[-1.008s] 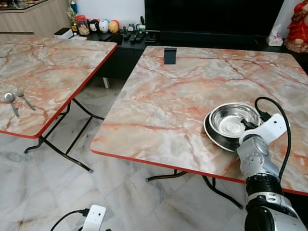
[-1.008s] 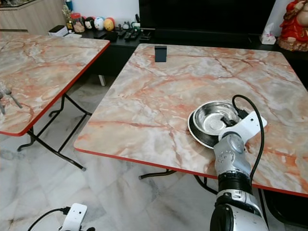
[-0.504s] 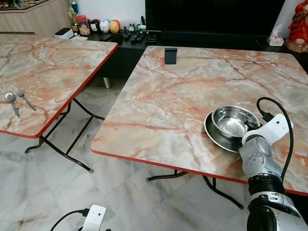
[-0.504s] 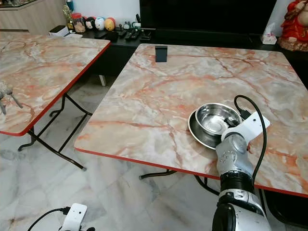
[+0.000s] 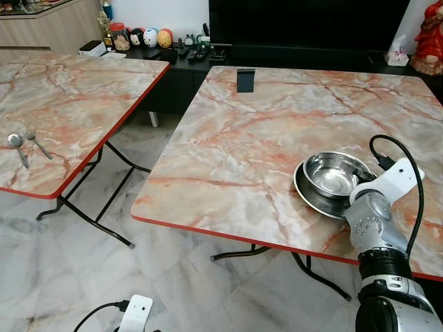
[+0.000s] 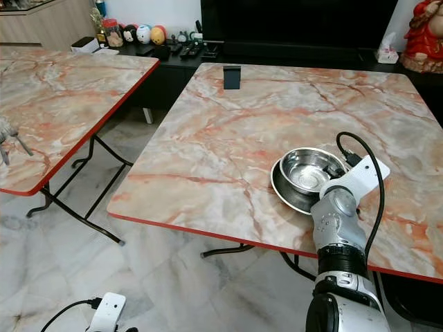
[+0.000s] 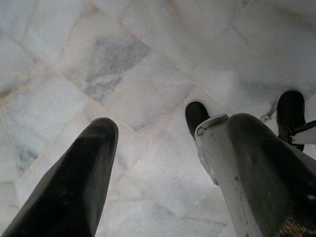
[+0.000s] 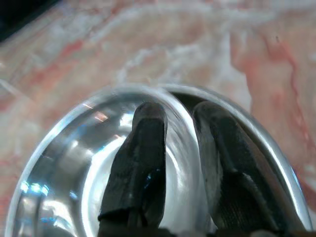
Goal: Setting the table
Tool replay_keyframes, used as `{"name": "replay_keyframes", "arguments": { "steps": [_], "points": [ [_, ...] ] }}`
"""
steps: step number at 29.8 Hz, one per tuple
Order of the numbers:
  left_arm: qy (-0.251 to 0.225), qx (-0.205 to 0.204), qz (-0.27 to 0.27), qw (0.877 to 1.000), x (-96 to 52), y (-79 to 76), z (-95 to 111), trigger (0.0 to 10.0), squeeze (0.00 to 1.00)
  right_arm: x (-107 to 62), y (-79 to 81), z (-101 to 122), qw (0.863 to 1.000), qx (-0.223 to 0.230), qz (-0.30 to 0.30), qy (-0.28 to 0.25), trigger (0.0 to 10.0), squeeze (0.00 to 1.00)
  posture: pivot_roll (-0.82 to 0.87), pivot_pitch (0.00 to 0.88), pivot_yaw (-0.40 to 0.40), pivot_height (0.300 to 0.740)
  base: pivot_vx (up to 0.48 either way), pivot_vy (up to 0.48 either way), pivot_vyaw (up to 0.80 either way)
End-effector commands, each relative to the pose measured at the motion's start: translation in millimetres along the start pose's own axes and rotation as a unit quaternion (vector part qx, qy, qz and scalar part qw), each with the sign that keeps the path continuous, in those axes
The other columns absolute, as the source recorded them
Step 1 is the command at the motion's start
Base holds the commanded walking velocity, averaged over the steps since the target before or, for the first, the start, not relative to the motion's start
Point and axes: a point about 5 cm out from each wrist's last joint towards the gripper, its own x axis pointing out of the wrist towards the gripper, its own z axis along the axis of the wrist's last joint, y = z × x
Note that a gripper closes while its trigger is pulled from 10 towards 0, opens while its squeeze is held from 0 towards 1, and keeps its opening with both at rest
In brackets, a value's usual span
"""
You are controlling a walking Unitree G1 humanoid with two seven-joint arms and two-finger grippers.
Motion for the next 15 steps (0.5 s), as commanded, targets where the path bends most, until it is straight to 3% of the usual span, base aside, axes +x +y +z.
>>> {"name": "replay_keyframes", "arguments": {
  "steps": [1, 6, 9, 15],
  "points": [
    [0.004, -0.004, 0.003, 1.0, -0.7, 4.2, -2, 10.0, 0.0, -3.5, 5.1, 9, 1.0, -0.003, 0.012, -0.018, 10.0, 0.0, 0.0, 0.0, 0.045, 0.731, 0.0, 0.0, 0.0],
    [0.004, -0.006, 0.0, 1.0, -0.6, 4.0, -2, 10.0, 0.0, -7.3, 5.8, 13, 0.999, -0.027, 0.007, -0.025, 10.0, 0.0, -0.01, 0.0, 0.046, 0.731, 0.0, 0.0, 0.0],
    [0.004, -0.007, -0.001, 1.0, -0.6, 3.8, -2, 10.0, 0.0, -9.8, 5.0, 17, 0.999, -0.018, 0.003, -0.034, 10.0, 0.0, -0.01, 0.0, 0.047, 0.731, 0.0, 0.0, 0.0],
    [0.005, -0.004, -0.003, 1.0, -0.5, 3.7, -1, 10.0, 0.0, -13.3, 22.7, 13, 0.998, 0.01, 0.057, -0.011, 10.0, 0.0, -0.01, 0.0, 0.05, 0.731, 0.0, 0.0, 0.0]
  ]
}}
